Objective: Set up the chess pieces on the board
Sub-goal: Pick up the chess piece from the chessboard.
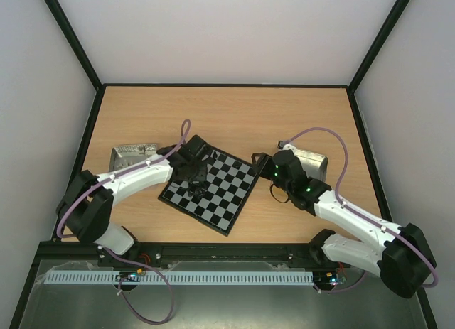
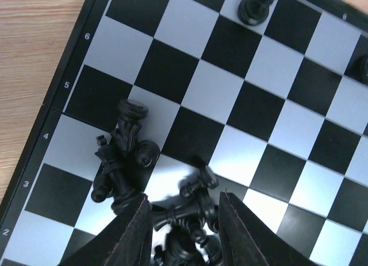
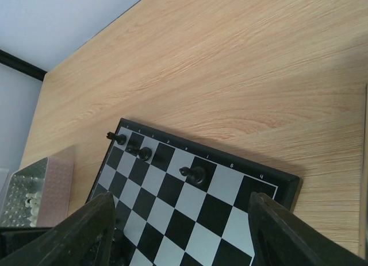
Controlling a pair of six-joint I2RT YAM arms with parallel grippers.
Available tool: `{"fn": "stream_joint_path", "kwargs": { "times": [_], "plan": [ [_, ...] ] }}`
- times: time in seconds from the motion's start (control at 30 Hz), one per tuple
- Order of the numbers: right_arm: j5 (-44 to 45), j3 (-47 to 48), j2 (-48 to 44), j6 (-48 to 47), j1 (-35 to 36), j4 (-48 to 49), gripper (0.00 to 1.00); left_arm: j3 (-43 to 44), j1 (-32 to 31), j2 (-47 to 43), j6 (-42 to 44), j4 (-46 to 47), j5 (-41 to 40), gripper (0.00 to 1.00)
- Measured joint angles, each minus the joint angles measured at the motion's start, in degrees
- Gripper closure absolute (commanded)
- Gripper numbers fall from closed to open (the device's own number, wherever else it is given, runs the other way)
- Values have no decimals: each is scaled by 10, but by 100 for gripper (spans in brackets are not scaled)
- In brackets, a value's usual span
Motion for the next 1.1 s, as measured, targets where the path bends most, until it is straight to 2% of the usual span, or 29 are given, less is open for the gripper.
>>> {"fn": "stream_joint_path", "kwargs": {
  "times": [0.1, 0.3, 0.37, 0.57, 0.77, 0.9, 1.1],
  "plan": [
    [-6, 0, 9, 0, 0, 7, 39, 0, 8, 3, -2, 12, 0, 61],
    [-6, -1, 23, 0, 0, 26, 46, 0, 25, 33, -3, 20, -12, 70],
    [-5, -1, 27, -1, 0, 30, 51, 0, 30, 43, -2, 21, -14, 71],
    [-3, -5, 31, -2, 0, 47, 57, 2, 42, 68, 8, 32, -12, 76],
    [-3, -6, 45, -2, 0, 56, 63, 2, 50, 76, 19, 46, -3, 90],
    [-2, -6, 48, -2, 0, 61, 64, 2, 52, 76, 27, 52, 3, 95],
    [11, -6, 46, -2, 0, 64, 64, 3, 52, 69, 36, 49, 13, 95]
  ]
}}
